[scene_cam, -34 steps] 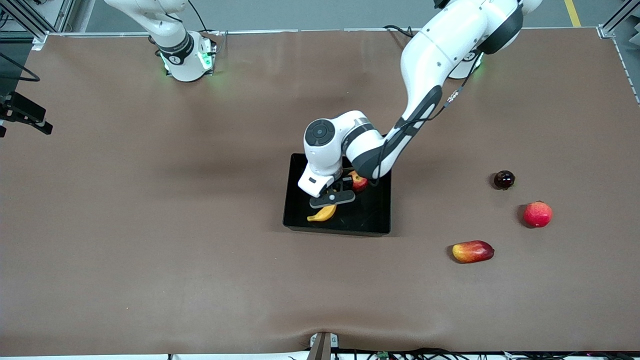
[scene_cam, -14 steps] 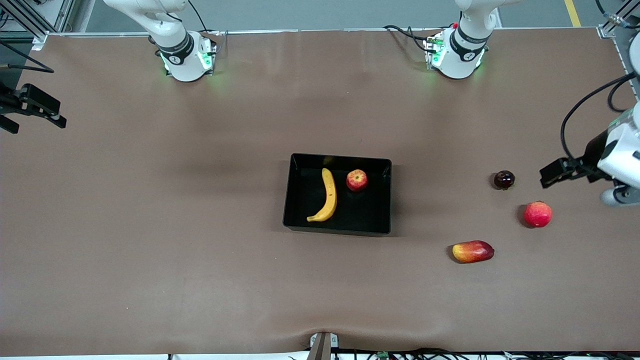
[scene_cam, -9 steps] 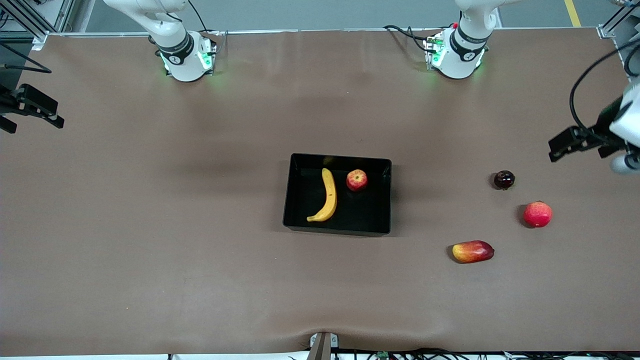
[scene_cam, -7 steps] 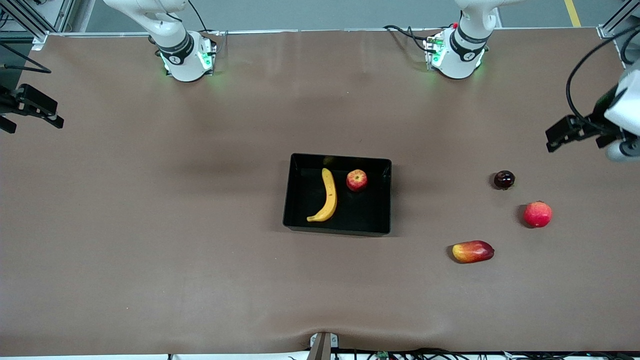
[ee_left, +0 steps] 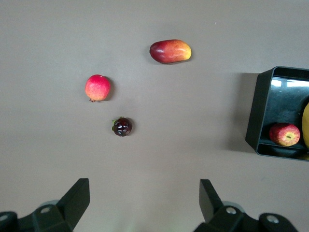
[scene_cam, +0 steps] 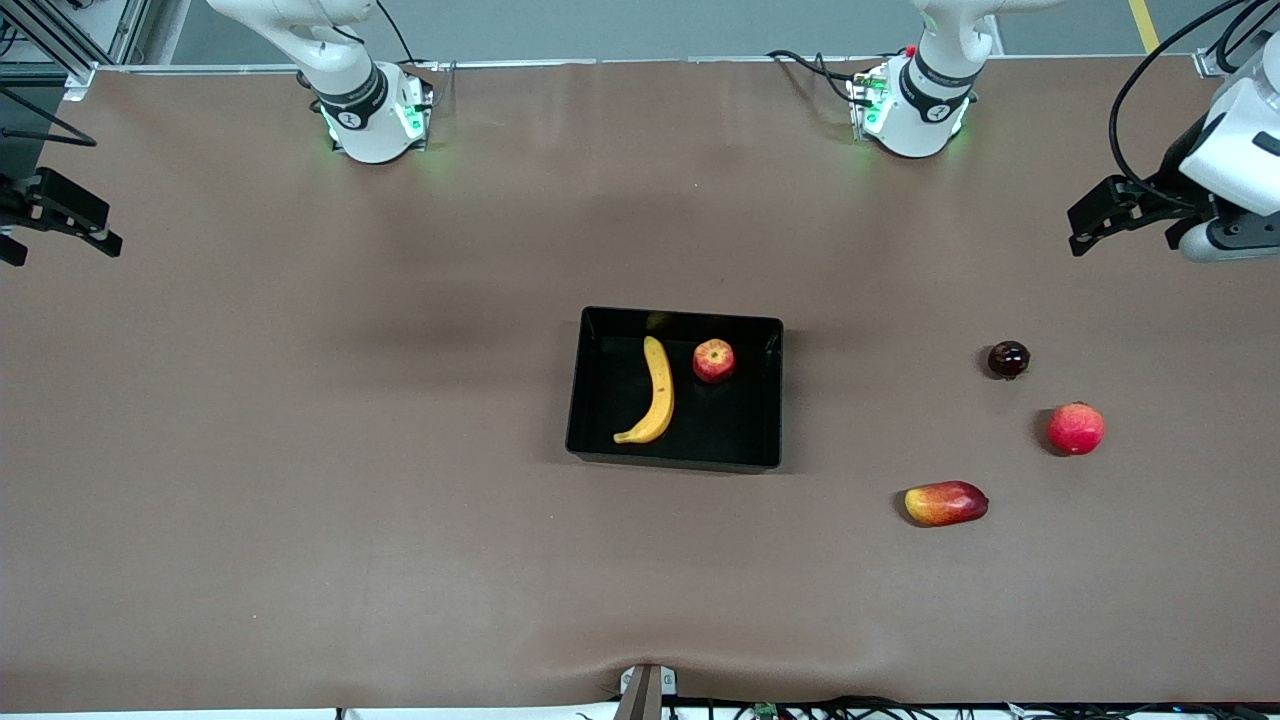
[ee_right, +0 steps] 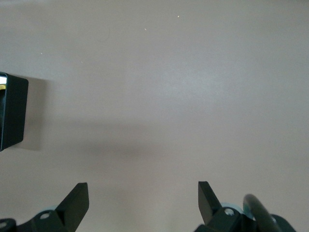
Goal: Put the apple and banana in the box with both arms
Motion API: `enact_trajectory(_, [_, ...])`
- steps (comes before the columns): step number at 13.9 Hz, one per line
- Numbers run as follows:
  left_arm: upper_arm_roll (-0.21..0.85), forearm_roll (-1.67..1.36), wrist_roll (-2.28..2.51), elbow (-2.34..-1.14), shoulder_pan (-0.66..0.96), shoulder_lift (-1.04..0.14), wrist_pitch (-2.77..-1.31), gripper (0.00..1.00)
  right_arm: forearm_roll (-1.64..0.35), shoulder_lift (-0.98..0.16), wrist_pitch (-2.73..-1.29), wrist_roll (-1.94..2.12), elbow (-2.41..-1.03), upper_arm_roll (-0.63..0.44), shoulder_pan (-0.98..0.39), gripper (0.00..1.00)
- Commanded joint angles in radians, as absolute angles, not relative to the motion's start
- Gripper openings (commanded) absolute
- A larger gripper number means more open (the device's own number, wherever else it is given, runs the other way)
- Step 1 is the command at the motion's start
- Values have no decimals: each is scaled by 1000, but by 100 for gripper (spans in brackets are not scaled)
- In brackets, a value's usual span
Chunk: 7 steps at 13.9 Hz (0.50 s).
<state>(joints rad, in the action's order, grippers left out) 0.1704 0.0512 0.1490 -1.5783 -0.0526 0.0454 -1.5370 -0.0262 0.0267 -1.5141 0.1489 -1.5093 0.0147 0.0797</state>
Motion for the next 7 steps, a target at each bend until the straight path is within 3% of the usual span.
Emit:
enact_trajectory(1, [167,38,137,-1592,-51,67,-1537,100,-25,23,-1505,137,-1491,17,89,100])
enact_trajectory(7, [167,34,132,-1586,-52,64,-1539,100,-28,23,-1503,135,-1491,17,100,100])
